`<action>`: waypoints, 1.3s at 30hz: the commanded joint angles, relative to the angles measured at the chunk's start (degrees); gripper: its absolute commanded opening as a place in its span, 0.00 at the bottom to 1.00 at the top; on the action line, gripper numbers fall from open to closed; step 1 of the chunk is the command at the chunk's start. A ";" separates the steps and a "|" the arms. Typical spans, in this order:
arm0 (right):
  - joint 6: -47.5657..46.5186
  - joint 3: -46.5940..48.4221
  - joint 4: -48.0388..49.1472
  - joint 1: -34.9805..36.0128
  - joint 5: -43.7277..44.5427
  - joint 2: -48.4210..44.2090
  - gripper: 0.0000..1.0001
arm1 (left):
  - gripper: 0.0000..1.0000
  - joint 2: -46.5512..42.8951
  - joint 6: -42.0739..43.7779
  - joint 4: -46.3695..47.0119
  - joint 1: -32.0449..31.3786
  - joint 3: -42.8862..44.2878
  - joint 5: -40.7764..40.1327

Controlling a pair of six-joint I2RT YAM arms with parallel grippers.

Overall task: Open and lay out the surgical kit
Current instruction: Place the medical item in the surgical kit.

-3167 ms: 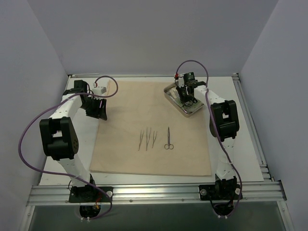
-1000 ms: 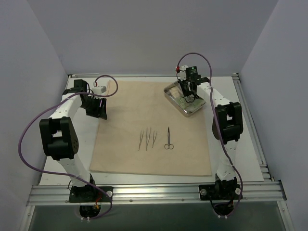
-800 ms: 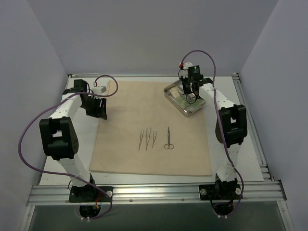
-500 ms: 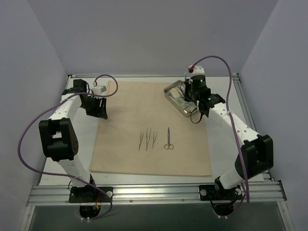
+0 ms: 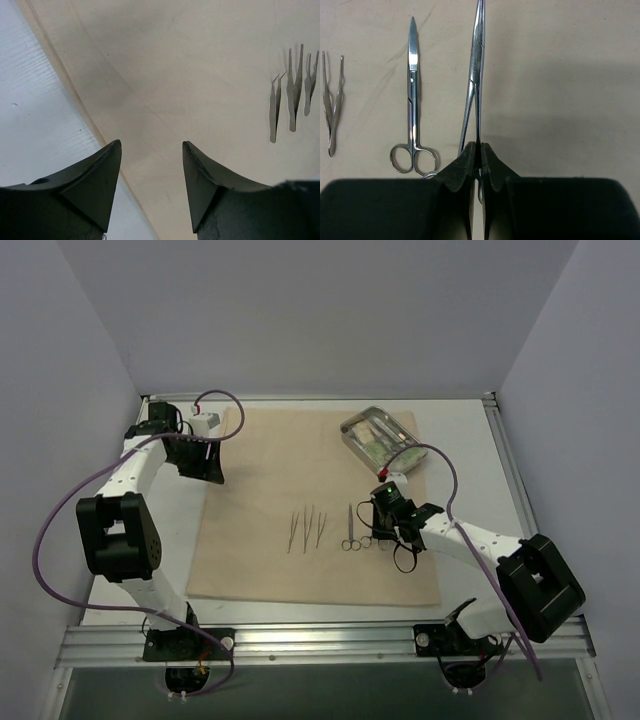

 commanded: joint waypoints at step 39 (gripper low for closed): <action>-3.92 3.46 -5.43 -1.98 -0.68 6.43 0.17 | 0.61 -2.33 0.32 1.18 0.36 0.09 2.19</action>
